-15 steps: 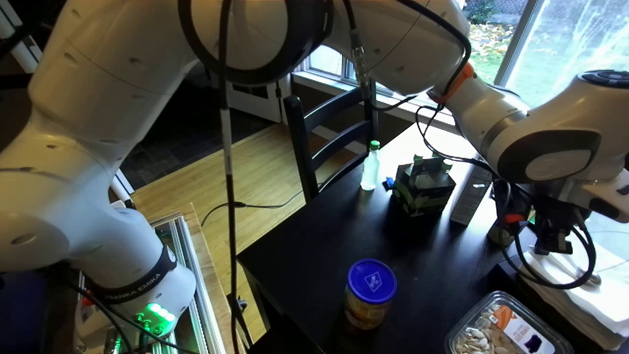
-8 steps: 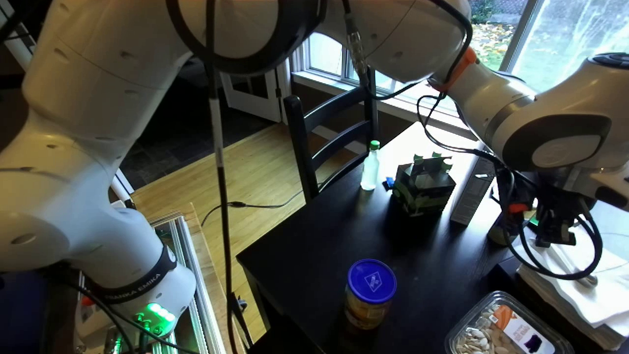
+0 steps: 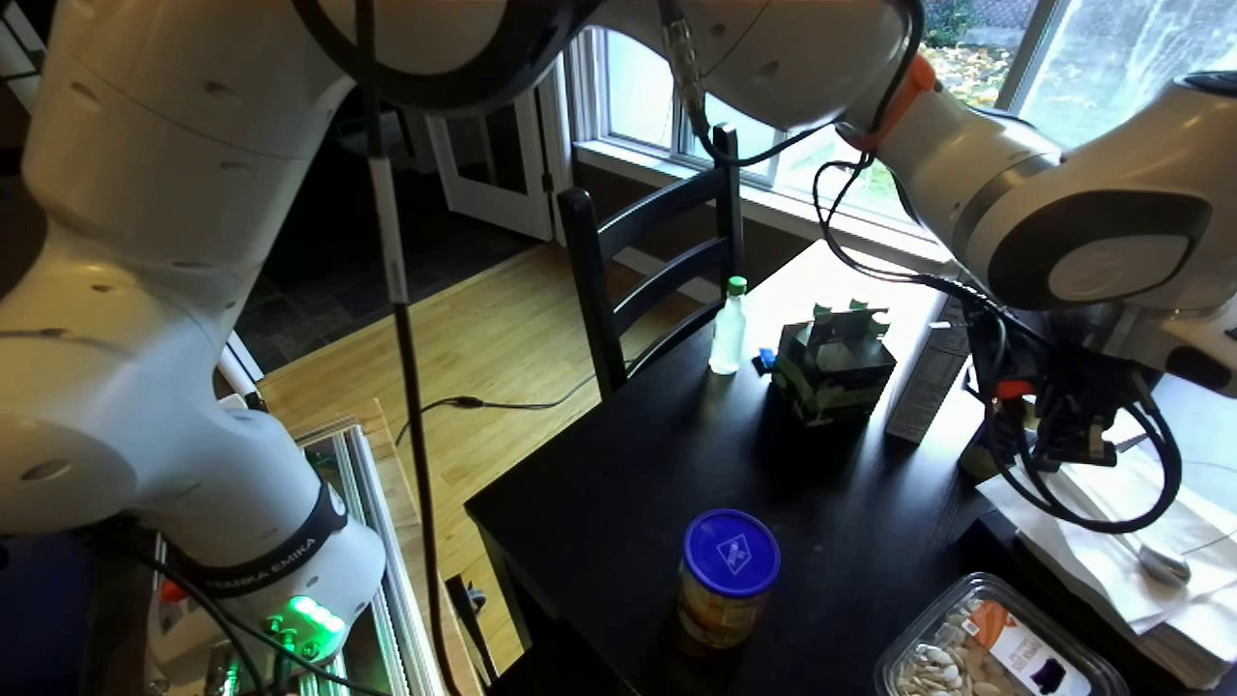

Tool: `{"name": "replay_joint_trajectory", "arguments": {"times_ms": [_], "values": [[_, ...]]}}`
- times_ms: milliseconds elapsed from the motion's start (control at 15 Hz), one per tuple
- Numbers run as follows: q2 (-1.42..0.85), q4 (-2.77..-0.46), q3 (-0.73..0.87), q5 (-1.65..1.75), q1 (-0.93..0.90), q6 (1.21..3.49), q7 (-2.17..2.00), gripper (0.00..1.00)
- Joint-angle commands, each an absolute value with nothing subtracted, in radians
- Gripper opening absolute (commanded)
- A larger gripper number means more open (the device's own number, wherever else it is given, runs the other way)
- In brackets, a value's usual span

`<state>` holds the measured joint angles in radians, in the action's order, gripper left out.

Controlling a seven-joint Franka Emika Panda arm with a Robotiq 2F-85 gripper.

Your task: Put one paper towel on the table

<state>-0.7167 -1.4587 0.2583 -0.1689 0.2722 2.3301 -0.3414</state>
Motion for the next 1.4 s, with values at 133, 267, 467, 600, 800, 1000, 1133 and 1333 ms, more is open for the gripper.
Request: {"name": "replay_joint_trajectory", "arguments": {"times_ms": [133, 267, 467, 600, 800, 1000, 1133, 1333], "values": [[-0.620, -1.549, 0.234, -0.168, 0.280, 2.281, -0.290, 0.01], [-0.597, -1.571, 0.231, -0.168, 0.279, 2.275, -0.277, 0.01], [-0.566, -1.600, 0.225, -0.170, 0.280, 2.268, -0.256, 0.01], [-0.544, -1.621, 0.219, -0.173, 0.282, 2.258, -0.237, 0.01], [-0.522, -1.641, 0.217, -0.172, 0.281, 2.245, -0.224, 0.01], [-0.489, -1.675, 0.210, -0.174, 0.282, 2.238, -0.194, 0.01], [-0.461, -1.704, 0.201, -0.179, 0.285, 2.226, -0.161, 0.01], [-0.419, -1.742, 0.187, -0.187, 0.292, 2.196, -0.086, 0.01]]}}
